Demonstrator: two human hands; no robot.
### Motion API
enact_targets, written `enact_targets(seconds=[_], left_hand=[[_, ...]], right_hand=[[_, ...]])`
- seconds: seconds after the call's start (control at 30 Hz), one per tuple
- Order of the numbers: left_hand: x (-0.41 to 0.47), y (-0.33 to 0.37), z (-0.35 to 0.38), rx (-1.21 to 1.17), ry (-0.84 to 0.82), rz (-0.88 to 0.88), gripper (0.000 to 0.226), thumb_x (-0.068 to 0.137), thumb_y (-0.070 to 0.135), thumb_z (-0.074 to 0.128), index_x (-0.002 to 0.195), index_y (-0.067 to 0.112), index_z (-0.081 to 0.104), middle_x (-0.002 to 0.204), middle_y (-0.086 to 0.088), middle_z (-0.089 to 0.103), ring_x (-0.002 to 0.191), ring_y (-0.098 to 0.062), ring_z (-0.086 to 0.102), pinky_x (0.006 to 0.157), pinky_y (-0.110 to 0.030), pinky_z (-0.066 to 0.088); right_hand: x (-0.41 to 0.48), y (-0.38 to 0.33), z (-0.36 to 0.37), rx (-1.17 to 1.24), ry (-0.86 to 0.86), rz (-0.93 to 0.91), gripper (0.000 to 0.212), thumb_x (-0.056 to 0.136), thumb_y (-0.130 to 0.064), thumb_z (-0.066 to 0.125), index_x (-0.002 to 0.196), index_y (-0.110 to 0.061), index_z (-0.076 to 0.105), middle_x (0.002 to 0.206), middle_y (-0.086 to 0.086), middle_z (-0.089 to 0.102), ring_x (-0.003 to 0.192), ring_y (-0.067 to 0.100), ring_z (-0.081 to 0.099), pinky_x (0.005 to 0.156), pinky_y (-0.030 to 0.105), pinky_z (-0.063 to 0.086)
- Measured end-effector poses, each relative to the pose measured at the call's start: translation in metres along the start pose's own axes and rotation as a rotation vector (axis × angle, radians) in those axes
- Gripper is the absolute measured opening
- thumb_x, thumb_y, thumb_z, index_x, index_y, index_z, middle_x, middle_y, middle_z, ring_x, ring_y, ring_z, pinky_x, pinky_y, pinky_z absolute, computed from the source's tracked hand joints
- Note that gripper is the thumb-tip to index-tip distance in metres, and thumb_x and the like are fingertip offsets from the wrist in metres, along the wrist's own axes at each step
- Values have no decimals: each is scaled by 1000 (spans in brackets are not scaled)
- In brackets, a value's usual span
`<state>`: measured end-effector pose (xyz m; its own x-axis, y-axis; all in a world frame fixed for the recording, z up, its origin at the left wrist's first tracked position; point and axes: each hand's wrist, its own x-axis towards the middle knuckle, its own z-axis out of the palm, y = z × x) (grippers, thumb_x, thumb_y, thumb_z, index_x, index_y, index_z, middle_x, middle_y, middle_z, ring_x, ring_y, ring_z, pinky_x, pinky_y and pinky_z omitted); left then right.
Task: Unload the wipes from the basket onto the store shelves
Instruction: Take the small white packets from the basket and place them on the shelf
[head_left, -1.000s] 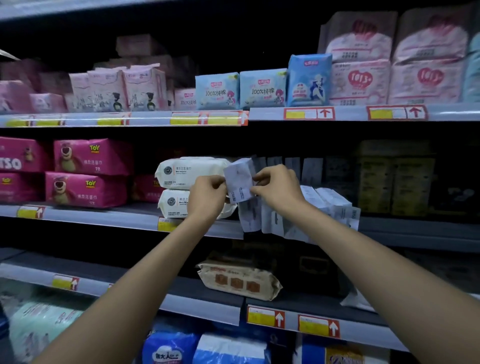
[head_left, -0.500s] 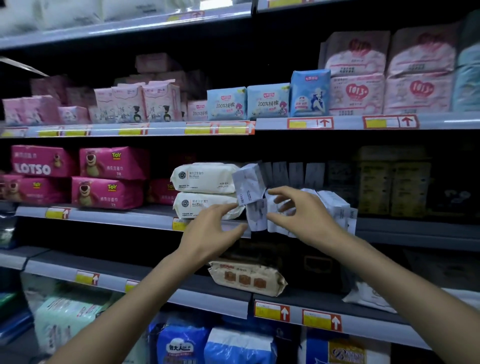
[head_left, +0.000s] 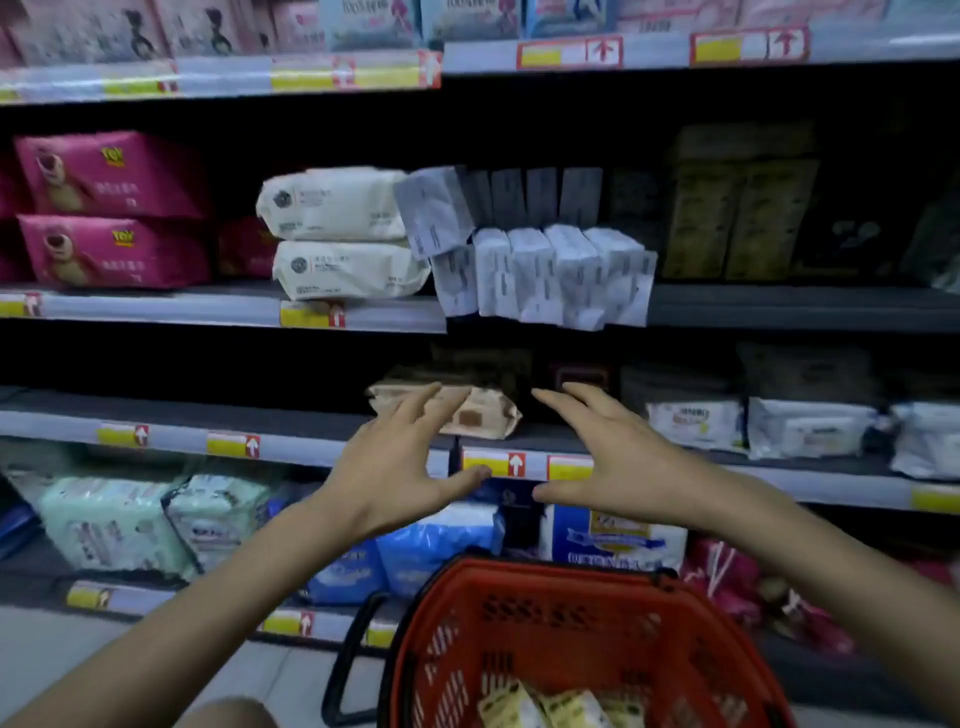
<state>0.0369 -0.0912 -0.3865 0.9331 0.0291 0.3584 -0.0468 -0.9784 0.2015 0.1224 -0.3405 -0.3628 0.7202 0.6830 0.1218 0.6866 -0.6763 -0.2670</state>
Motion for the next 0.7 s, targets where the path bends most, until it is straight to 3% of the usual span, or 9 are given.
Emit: enact_targets(seconds=[0.07, 0.3, 0.5, 0.6, 0.7], left_hand=[[-12, -2, 30, 10, -66, -2, 101, 77, 92, 31, 164, 43, 16, 171, 7, 23, 155, -20, 28, 118, -47, 39], [-47, -2, 152, -12, -327, -37, 98, 78, 89, 37, 162, 41, 22, 162, 4, 38, 146, -22, 42, 111, -45, 46], [-69, 13, 243, 8, -593, 11, 85, 91, 76, 52, 162, 35, 28, 156, 1, 46, 141, -27, 48, 105, -43, 47], [-78, 20, 285, 6, -728, 5, 79, 91, 69, 59, 158, 32, 37, 151, -1, 49, 138, -29, 51, 104, -43, 49], [-85, 28, 323, 1, -870, 51, 76, 92, 62, 62, 158, 32, 38, 153, -5, 50, 136, -31, 53, 101, -41, 49]], right_hand=[[-11, 19, 23, 4, -44, 28, 110, 80, -70, 71, 163, -40, 4, 171, -5, 1, 158, 21, 8, 124, 42, 27], [-52, 84, 121, 47, -255, 143, 107, 85, -58, 73, 164, -31, 7, 168, 5, 13, 156, 24, 16, 125, 40, 24], [-82, 121, 204, 18, -490, 169, 97, 88, -52, 72, 162, -25, 16, 154, 9, 33, 142, 30, 37, 116, 41, 36], [-92, 132, 233, 11, -628, 160, 89, 88, -45, 74, 159, -21, 26, 146, 12, 42, 135, 31, 46, 107, 31, 40], [-99, 142, 257, -56, -720, 138, 74, 86, -47, 74, 147, -18, 45, 141, 12, 52, 129, 31, 54, 101, 33, 48]])
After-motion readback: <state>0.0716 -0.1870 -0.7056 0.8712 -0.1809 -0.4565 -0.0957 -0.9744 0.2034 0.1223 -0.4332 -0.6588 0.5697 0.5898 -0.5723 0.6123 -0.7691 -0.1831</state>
